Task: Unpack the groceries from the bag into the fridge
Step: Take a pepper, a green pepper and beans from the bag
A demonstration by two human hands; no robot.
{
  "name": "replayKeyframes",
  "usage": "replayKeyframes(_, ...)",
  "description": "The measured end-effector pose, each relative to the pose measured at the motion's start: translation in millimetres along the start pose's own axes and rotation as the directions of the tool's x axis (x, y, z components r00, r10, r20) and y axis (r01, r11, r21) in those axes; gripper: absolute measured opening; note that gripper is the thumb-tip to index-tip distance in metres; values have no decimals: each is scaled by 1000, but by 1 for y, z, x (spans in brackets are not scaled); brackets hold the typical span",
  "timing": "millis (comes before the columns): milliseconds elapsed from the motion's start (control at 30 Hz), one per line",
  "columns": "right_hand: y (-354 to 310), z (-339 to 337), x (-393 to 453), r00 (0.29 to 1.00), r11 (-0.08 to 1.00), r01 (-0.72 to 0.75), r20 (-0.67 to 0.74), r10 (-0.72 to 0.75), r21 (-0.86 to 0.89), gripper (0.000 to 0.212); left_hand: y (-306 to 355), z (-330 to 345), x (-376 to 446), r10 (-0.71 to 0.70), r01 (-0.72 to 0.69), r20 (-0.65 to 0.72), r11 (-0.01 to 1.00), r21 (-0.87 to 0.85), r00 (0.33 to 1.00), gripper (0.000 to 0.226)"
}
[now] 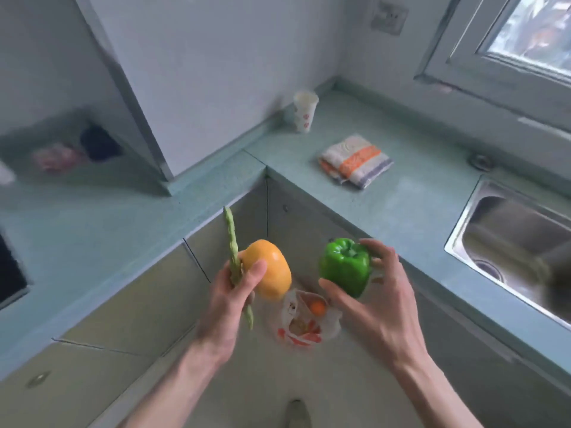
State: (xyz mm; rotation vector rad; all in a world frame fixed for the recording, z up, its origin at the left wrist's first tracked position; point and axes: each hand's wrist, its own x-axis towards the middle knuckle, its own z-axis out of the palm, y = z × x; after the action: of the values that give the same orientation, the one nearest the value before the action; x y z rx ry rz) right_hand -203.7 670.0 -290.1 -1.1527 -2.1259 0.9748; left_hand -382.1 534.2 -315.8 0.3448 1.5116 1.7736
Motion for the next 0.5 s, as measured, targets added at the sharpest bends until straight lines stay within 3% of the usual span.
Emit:
replayKeyframes(167, -92, -40, -25, 997, 970, 4, 70, -21, 244, 70, 78, 5, -70, -34, 39, 34, 985, -169, 999, 93)
replayKeyframes(233, -120, -51, -31, 992, 944, 24, 112, -65, 329, 73, 101, 3, -97, -23, 43, 81, 966, -254, 996, 90)
replayKeyframes(300, -145, -58, -33, 983, 916, 55, 140, -120, 396, 73, 123, 3, -112, -36, 48, 44, 953, -298, 998, 87)
replayKeyframes(500, -206, -59, -27, 904, 814, 172, 239, -354, 555, 63, 171, -19, -154, 77, -91, -68, 963, -252, 995, 80)
